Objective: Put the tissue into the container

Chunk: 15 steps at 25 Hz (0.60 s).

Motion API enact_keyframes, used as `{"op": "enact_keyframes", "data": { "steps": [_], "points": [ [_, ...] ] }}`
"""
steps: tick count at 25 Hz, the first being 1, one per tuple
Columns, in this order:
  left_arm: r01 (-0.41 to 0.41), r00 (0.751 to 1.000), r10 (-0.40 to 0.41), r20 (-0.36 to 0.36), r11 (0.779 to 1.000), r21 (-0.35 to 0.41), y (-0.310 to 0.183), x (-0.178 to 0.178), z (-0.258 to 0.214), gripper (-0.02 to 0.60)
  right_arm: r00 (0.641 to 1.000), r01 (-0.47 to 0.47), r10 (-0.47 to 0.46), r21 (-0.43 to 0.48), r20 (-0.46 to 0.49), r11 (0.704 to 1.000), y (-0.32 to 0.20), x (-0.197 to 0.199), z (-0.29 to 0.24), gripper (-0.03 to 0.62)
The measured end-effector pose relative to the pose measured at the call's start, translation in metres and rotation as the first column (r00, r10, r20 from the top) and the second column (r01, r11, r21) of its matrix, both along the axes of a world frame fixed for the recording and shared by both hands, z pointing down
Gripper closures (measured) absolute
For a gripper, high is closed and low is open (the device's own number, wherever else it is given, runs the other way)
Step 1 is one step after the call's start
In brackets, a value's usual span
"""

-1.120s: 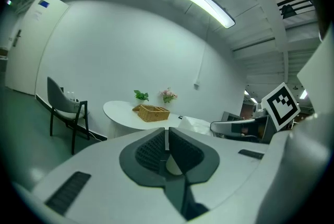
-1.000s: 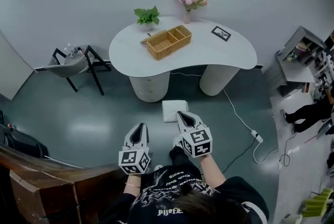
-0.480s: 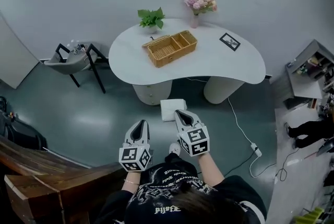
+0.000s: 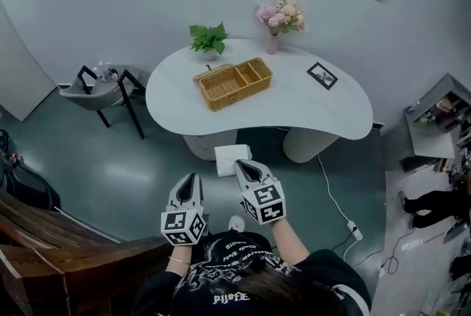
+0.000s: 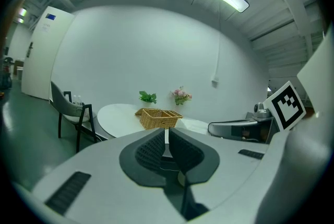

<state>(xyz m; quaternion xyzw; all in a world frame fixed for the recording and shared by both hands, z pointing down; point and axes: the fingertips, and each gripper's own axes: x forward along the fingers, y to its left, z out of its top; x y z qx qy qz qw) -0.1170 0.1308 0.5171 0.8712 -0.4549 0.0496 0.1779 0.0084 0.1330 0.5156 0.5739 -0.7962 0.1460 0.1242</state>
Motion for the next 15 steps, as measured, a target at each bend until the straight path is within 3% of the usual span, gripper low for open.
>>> {"op": "enact_keyframes", "data": {
  "steps": [15],
  "points": [
    [-0.017, 1.0, 0.017, -0.001, 1.0, -0.024, -0.054, 0.027, 0.012, 0.541, 0.999, -0.039, 0.039, 0.0, 0.008, 0.999, -0.051, 0.023, -0.002, 0.569]
  ]
}}
